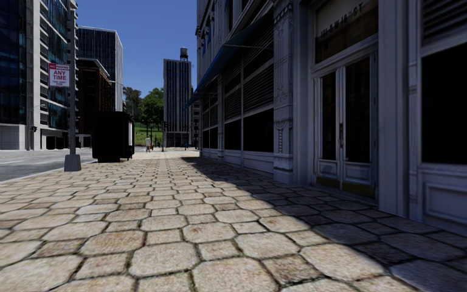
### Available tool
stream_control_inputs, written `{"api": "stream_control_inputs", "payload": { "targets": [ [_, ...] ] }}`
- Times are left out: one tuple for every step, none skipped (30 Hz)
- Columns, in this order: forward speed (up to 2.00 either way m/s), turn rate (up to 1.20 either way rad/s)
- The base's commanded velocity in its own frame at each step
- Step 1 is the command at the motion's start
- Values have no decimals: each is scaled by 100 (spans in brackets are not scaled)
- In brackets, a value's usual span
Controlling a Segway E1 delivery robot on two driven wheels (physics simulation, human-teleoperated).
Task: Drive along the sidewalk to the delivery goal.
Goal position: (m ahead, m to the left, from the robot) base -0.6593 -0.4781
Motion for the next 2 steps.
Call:
{"api": "stream_control_inputs", "payload": {
  "targets": [
    [0, 0],
    [0, 0]
  ]
}}
